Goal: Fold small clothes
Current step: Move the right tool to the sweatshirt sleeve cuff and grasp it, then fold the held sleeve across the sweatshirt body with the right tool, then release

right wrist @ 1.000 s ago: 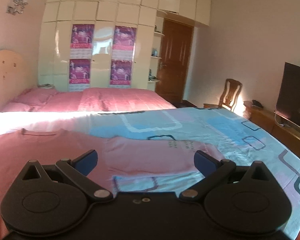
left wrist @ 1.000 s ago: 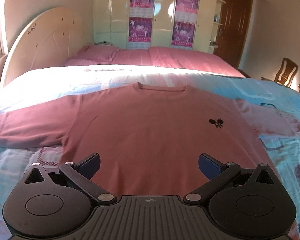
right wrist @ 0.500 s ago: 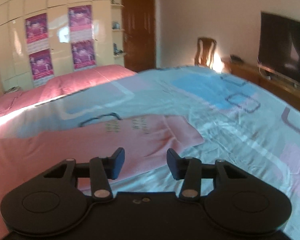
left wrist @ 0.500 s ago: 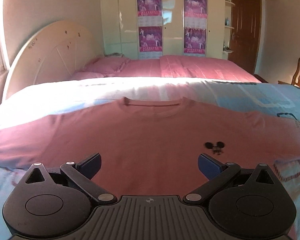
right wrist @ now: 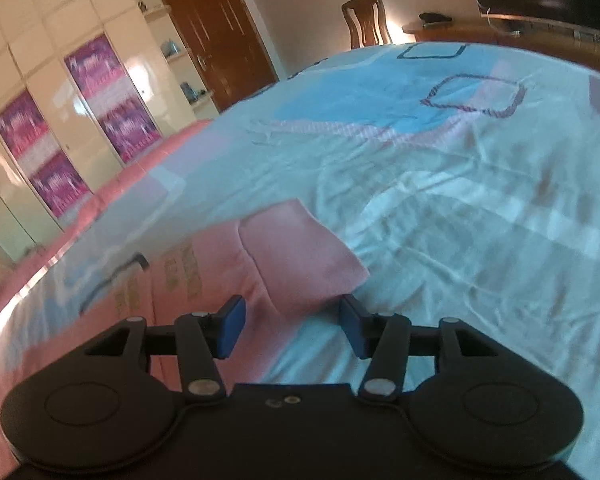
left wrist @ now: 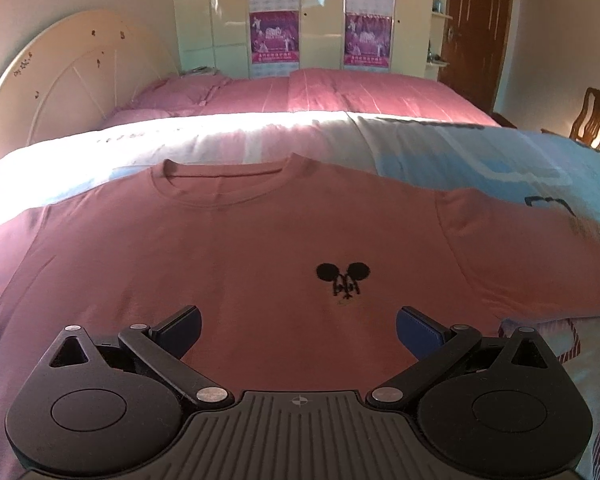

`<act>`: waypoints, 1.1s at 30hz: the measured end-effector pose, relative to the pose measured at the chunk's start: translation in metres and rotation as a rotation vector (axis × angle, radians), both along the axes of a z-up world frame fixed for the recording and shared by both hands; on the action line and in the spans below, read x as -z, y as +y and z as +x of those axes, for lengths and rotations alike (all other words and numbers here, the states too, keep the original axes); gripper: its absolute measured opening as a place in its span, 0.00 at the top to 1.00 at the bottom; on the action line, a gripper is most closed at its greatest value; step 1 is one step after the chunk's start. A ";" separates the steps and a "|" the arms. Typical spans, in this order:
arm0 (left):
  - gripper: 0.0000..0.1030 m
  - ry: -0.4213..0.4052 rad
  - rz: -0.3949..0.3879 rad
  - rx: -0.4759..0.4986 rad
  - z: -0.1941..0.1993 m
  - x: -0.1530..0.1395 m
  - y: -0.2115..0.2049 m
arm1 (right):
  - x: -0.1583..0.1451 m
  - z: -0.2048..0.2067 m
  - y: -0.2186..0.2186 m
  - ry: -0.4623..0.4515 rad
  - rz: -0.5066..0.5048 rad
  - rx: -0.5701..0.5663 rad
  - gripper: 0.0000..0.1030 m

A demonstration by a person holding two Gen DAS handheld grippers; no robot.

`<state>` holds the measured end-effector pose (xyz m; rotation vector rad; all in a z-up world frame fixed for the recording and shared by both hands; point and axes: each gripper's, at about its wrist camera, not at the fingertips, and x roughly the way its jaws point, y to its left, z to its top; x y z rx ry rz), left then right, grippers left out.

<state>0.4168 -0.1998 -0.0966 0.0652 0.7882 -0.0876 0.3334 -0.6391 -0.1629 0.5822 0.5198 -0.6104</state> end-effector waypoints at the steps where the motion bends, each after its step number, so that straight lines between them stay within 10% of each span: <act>1: 0.01 0.003 0.000 0.002 0.001 0.000 -0.003 | 0.001 0.000 -0.001 -0.013 0.007 0.000 0.53; 18: 0.01 0.019 -0.026 0.003 0.014 -0.001 -0.015 | 0.008 -0.001 -0.021 -0.165 0.197 -0.070 0.66; 33: 0.00 0.072 -0.037 -0.034 0.029 0.011 0.060 | -0.016 0.034 0.002 0.025 -0.076 -0.025 0.93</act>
